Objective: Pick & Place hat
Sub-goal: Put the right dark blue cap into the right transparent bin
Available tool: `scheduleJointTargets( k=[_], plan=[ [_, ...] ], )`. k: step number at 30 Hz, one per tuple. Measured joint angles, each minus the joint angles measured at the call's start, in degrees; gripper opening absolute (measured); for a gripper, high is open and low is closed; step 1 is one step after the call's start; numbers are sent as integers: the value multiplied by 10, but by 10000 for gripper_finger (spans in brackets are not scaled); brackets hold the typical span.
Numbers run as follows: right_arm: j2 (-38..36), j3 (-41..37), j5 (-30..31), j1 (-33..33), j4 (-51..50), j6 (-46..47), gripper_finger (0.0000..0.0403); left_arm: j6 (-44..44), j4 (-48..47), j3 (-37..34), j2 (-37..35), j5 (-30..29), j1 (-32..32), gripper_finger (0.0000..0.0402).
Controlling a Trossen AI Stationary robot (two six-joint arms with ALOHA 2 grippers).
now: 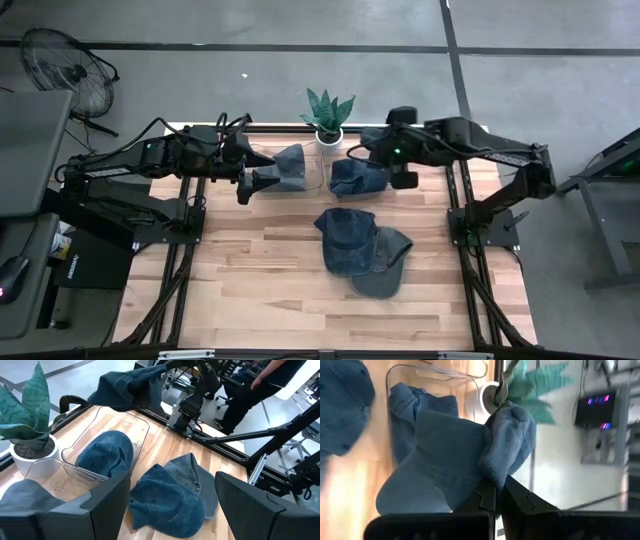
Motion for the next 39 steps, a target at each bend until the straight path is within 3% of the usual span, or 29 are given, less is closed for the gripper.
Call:
scheduleJointTargets(
  k=[6, 14, 20, 26, 34, 39],
  plan=[
    [44, 0, 4, -20, 31, -129, 0, -10, 0, 0, 0, -2, 0, 288],
    [110, -1, 76, -24, 81, -259, 0, -13, -3, 0, 0, -2, 0, 288],
    [135, -1, 72, -24, 96, -300, 0, -13, -3, 0, 0, -2, 0, 288],
    [140, -3, 24, -28, 101, -316, 0, -13, -3, 0, 0, -2, 0, 288],
    [140, -59, 4, -34, 120, -356, 0, -13, -3, 0, 0, -1, 0, 288],
    [141, -120, 51, -34, 171, -414, 0, -14, -3, 0, 0, -1, 0, 288]
  ],
)
